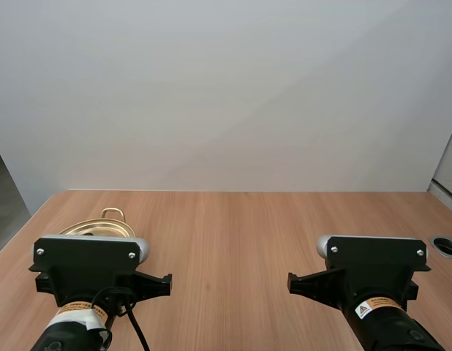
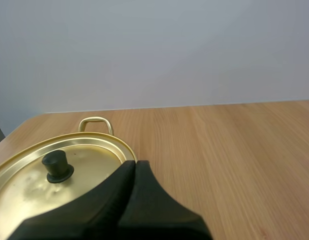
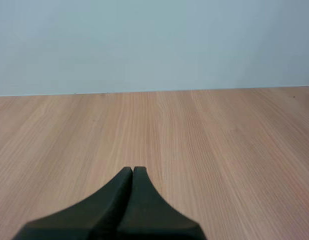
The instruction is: Open the pot, put the car inside, and close it
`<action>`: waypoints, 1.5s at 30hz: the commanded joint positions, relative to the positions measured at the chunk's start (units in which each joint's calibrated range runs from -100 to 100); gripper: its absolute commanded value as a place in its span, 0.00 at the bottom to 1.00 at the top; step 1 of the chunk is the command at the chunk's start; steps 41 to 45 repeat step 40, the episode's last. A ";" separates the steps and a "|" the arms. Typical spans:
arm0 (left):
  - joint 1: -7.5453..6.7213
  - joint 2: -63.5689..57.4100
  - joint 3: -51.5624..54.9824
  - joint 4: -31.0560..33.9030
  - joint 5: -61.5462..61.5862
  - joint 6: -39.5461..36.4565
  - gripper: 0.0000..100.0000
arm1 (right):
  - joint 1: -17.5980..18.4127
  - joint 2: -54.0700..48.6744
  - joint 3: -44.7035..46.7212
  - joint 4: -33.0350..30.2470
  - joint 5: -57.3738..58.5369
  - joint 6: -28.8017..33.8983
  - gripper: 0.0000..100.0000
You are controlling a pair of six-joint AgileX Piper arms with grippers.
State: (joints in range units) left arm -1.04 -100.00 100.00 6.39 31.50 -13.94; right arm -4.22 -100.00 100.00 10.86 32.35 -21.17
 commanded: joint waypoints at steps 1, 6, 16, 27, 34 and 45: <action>1.12 0.00 0.00 -4.34 -0.74 5.02 0.00 | -0.01 0.00 0.00 0.68 0.03 -0.03 0.00; 3.18 0.00 0.00 -5.79 -1.54 5.02 0.00 | -0.01 0.00 0.00 1.93 0.19 0.36 0.00; 3.26 0.00 0.00 -4.74 -0.87 5.05 0.00 | -0.01 0.00 0.00 1.05 0.19 1.32 0.00; 3.26 0.00 0.00 -3.97 -1.12 5.05 0.00 | -0.01 0.00 0.00 -8.20 -0.60 11.13 0.00; 3.26 0.00 0.00 -3.97 -1.12 5.05 0.00 | -0.01 0.00 0.00 -10.42 -0.80 11.13 0.00; 3.26 0.00 0.00 -3.97 -1.12 5.05 0.00 | 0.08 0.00 0.00 -10.41 -0.95 11.13 0.00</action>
